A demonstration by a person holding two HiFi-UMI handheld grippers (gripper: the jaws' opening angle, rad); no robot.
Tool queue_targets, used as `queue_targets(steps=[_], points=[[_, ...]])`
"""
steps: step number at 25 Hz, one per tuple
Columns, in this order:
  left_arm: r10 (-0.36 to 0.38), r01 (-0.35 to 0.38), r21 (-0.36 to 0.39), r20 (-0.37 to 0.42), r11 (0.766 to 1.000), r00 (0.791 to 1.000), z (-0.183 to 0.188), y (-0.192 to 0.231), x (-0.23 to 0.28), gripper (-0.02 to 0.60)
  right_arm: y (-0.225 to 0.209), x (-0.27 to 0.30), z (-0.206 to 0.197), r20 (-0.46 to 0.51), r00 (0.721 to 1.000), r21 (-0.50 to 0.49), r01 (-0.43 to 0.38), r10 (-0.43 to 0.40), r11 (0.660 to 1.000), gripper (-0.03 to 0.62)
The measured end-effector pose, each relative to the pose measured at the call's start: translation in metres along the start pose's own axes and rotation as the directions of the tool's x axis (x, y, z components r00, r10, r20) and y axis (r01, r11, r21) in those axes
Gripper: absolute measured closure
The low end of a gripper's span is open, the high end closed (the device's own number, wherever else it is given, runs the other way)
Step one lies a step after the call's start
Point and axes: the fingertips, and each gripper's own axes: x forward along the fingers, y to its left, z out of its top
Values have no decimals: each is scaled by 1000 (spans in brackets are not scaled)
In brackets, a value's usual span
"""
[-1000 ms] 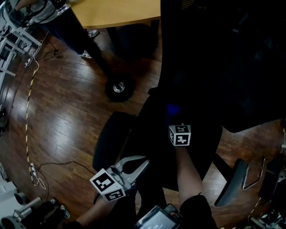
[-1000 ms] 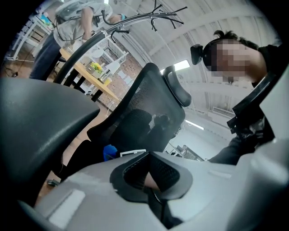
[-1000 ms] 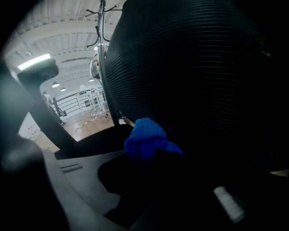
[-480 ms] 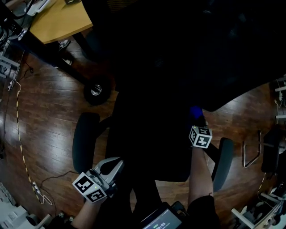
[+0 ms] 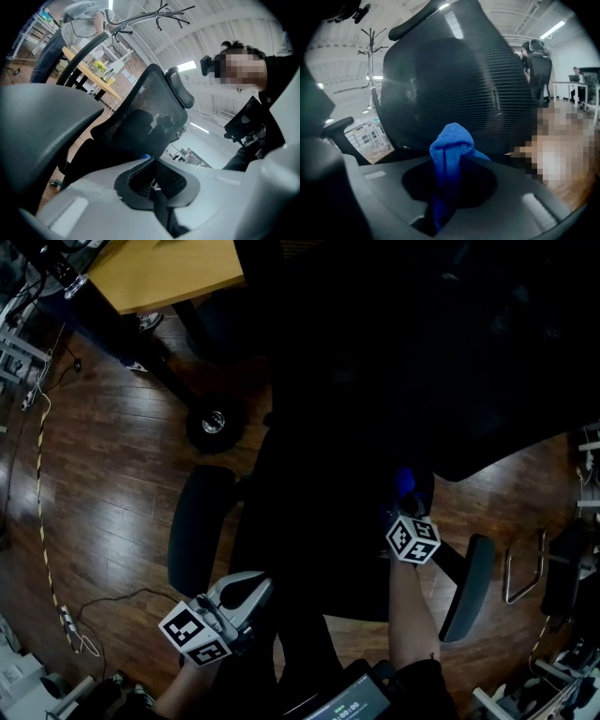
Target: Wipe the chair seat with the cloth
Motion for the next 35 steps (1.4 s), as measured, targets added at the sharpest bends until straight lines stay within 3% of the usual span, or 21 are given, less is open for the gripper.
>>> queue_targets(steps=[3,8,11,14,16,19,26,32,35], points=[[12,-12,-5,23,1000,1000,4,4,-8,580,99,38,-9,-23,983,8,-181,182,983,533],[38,-38,-8,74,999,997,14,10,-20,580,247,86,-37,-129,902,-43,-421,413,906,533],[35,-35,3,106,999,994,22,10,-29,580,301,99,-69,-234,860,-97,-484,453,870,533],[32,-33,-1,127,999,991,27,10,-34,580,314,103,-91,-293,864,-227,-478,409,848,533],[46,-46,-6,117,999,992,23,13,-36,580,309,101,-94,-301,871,-270,-468,388,841,533],[60,-60,-4,99,998,993,17,16,-37,580,275,94,-94,-289,897,-254,-408,334,877,533],[52,-56,52,65,997,997,21,18,-33,580,135,42,-95,-281,953,-255,-193,118,948,533],[46,-50,79,48,996,998,22,18,-30,580,1,-31,-80,-251,962,-175,70,-113,982,533],[41,-45,77,51,996,998,20,18,-28,580,-43,-61,-75,-233,958,-132,141,-169,981,533]])
